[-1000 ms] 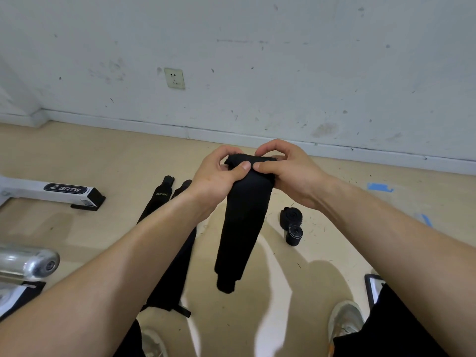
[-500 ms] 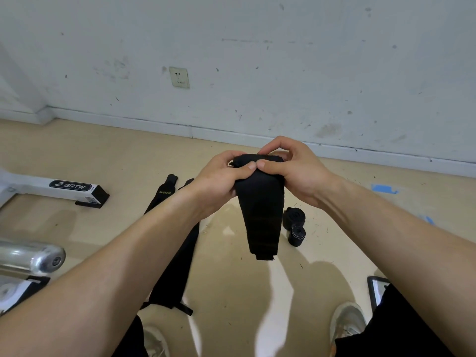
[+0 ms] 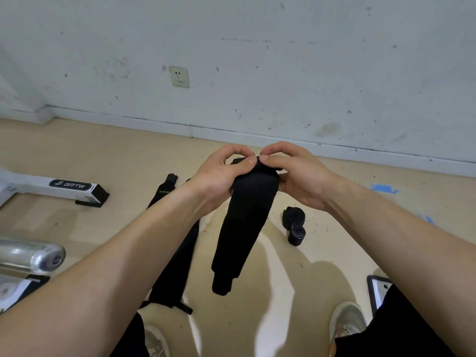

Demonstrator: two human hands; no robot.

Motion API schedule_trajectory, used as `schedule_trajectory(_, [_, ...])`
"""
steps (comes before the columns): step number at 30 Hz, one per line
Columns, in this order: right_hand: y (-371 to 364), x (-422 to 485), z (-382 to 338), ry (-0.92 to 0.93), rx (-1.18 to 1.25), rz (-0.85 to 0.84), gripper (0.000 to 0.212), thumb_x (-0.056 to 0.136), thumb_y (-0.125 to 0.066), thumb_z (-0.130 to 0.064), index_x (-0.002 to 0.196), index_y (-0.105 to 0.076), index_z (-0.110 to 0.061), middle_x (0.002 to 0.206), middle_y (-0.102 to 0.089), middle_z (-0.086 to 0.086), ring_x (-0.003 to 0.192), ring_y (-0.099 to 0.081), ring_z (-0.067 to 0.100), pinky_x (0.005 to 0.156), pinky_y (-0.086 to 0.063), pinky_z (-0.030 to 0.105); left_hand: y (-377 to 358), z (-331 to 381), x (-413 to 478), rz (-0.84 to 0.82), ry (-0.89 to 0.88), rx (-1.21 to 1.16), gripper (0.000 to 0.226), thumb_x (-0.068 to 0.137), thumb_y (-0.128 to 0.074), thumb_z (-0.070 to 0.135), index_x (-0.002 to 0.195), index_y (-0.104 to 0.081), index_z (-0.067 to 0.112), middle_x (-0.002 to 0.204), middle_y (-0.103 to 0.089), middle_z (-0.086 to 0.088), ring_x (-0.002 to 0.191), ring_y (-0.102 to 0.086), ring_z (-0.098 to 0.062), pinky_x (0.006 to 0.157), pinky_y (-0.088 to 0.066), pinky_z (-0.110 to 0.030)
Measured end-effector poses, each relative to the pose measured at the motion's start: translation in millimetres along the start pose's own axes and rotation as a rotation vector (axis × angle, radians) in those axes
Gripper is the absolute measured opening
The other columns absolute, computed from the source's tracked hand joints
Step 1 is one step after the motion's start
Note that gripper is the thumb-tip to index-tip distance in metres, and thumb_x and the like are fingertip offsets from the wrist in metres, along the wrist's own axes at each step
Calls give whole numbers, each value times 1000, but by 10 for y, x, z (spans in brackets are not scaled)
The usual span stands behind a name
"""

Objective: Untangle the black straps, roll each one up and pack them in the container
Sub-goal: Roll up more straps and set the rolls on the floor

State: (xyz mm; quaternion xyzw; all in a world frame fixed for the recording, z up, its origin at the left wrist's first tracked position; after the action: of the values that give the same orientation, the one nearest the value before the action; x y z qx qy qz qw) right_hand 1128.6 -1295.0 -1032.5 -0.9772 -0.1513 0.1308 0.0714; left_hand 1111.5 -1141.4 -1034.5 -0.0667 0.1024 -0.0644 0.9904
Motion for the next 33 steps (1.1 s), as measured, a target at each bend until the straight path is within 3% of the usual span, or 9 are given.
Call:
schedule_trajectory(4, [-35,16,41,1,-100,-10,19,96,-69,-19,111,-66,-9,95,-68,5,82,-69,21,76,-58,32,54,40,-6,14,-73,84,11,98,-67,9,103,-64,18,82,-69,-11,67,-66,-21,55,-52,-25])
schedule_trajectory(6, [-47,24,27,37,-106,7,18,96,-69,-19,110,-68,-9,92,-71,5,85,-71,22,79,-59,34,81,51,-2,26,-109,147,13,97,-68,8,103,-64,20,77,-68,-7,63,-66,-18,53,-50,-23])
schedule_trajectory(10, [-46,30,2,101,-159,42,13,96,-69,-17,107,-71,-10,88,-73,10,85,-72,27,83,-58,42,106,43,11,47,-147,223,21,94,-72,9,107,-63,23,86,-71,-7,76,-72,-21,70,-59,-31])
schedule_trajectory(13, [-37,32,-6,114,-172,59,10,94,-71,-12,104,-71,-13,85,-71,13,81,-70,29,76,-58,41,137,-12,36,82,-96,216,28,93,-74,13,119,-64,14,98,-73,-15,92,-75,-29,88,-61,-38])
schedule_trajectory(18, [-11,19,-28,121,-115,63,13,93,-69,-5,101,-69,-14,83,-69,13,78,-67,29,73,-55,36,89,-82,33,8,-62,158,28,100,-66,21,121,-69,3,105,-78,-11,102,-75,-26,86,-60,-32])
schedule_trajectory(23, [-8,13,-26,132,-134,52,17,94,-66,0,100,-67,-16,80,-69,7,76,-66,28,74,-55,41,55,-119,47,51,-74,87,30,98,-69,18,125,-64,5,115,-75,-16,109,-72,-32,96,-58,-43])
schedule_trajectory(25, [-10,9,-35,140,-166,51,18,94,-67,1,100,-67,-17,86,-68,9,78,-66,27,76,-57,43,55,-126,55,68,-73,85,28,96,-71,16,123,-63,9,112,-74,-15,106,-73,-32,90,-59,-43])
schedule_trajectory(28, [-11,2,-44,98,-155,42,18,92,-69,-2,102,-67,-17,93,-65,10,78,-66,25,70,-59,38,49,-112,59,74,-82,97,18,97,-70,12,113,-64,17,94,-73,-7,86,-73,-23,71,-57,-32])
schedule_trajectory(33, [-32,14,-16,55,-30,2,6,96,-68,-14,101,-65,-14,89,-68,9,79,-66,25,71,-56,33,54,-103,47,88,-122,169,23,99,-65,4,115,-60,19,82,-67,-2,66,-66,-11,58,-52,-20])
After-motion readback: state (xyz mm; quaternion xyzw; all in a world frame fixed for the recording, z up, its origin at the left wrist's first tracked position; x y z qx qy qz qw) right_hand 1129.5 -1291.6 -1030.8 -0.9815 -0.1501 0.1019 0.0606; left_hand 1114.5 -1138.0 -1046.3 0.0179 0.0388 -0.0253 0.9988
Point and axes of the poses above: each hand's wrist, its own x-axis towards the middle knuckle, its own y-axis out of the back of the hand, z = x × y, the point moved 5 cm from there along x, towards the middle knuckle
